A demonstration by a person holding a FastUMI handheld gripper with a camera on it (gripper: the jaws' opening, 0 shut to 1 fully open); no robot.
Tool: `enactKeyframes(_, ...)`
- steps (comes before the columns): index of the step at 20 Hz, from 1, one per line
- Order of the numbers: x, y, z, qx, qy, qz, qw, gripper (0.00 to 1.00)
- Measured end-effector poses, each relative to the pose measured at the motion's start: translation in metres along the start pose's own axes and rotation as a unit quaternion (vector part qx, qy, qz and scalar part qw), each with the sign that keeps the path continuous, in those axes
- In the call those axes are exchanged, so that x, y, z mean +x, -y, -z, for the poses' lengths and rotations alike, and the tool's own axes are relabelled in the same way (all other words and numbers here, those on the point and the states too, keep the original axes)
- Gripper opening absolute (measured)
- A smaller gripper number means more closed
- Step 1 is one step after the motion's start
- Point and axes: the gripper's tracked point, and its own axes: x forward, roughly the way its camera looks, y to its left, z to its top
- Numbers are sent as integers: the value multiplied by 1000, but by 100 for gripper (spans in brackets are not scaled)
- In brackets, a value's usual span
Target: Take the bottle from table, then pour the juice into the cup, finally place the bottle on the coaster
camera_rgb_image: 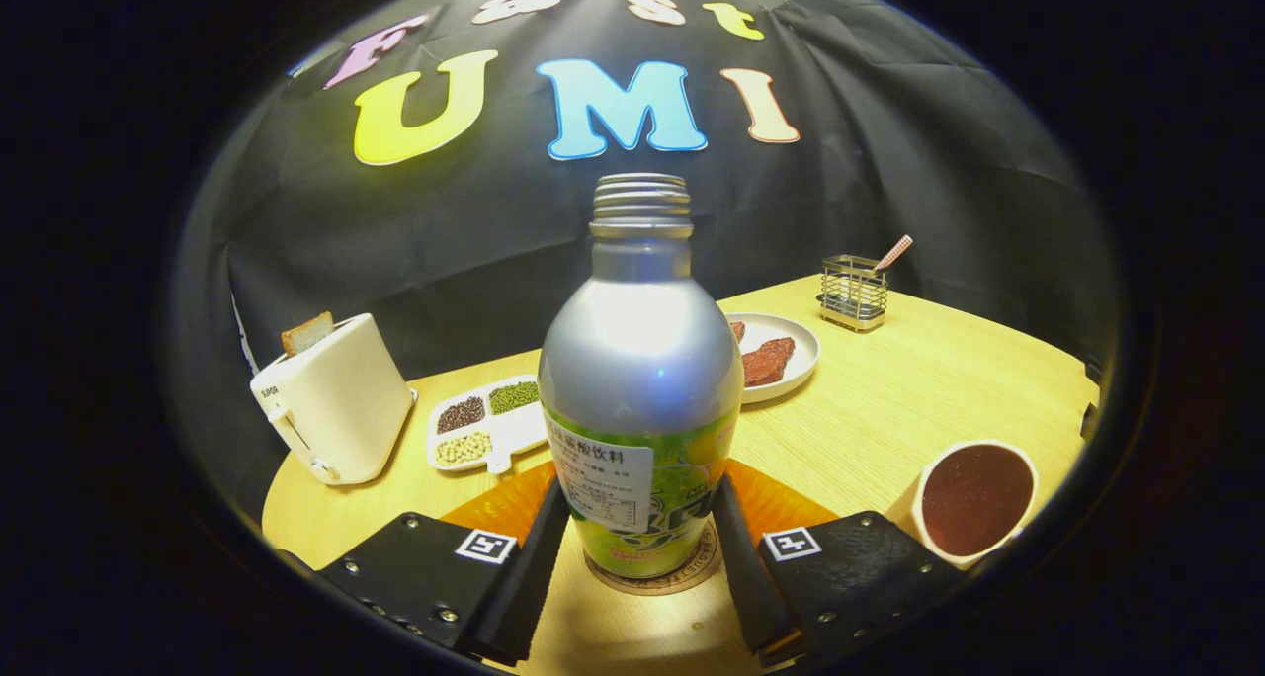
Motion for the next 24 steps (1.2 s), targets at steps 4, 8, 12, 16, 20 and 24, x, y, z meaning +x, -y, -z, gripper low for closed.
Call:
enactKeyframes(4,4,1,12,-29,-8,3,1000,77)
enactKeyframes(8,4,1,13,-42,-5,1,999,80)
enactKeyframes(12,1,-1,14,-45,-6,-1,999,99)
enactKeyframes(16,-13,-7,6,-46,-3,-24,999,98)
enactKeyframes(20,-46,-7,-23,-56,22,-48,997,99)
enactKeyframes(24,-88,-10,-63,-56,58,-80,994,98)
